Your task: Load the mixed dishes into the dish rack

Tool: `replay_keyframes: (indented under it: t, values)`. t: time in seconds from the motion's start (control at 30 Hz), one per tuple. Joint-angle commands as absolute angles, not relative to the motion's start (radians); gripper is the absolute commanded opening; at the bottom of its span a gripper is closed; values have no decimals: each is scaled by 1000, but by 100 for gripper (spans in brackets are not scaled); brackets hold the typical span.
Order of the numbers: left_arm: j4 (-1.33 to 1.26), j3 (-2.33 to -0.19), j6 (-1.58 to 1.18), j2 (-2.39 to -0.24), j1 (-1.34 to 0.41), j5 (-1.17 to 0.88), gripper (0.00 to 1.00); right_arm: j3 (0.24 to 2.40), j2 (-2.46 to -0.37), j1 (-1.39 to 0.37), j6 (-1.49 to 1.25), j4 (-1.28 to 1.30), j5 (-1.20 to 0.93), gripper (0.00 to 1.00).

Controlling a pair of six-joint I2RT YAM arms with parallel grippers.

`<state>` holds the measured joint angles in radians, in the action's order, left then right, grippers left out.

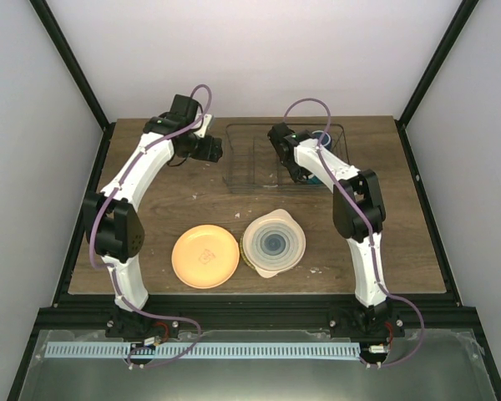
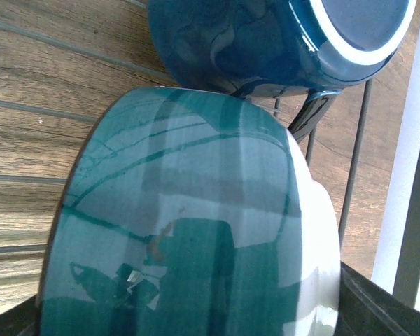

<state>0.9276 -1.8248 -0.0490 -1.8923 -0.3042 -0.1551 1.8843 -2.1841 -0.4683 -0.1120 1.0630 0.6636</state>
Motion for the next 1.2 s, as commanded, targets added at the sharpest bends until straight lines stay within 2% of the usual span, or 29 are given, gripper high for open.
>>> replay_keyframes:
  t: [0.0, 0.17, 0.37, 0.6, 1.17]
  values:
    - [917, -1830, -51, -1880, -296, -170, 85, 1920, -2214, -475, -106, 1052, 710, 47]
    - [922, -1837, -53, -1892, -295, -179, 85, 1920, -2210, -476, -82, 1041, 690, 56]
    - [926, -1838, -55, -1903, -295, -186, 85, 1914, -2194, -476, -68, 1035, 647, 82]
    - [934, -1878, -55, -1910, -295, -182, 85, 1912, -2190, -489, -58, 1028, 603, 98]
    - [952, -1884, -54, -1917, -295, -173, 85, 1921, -2134, -515, -83, 1078, 395, 100]
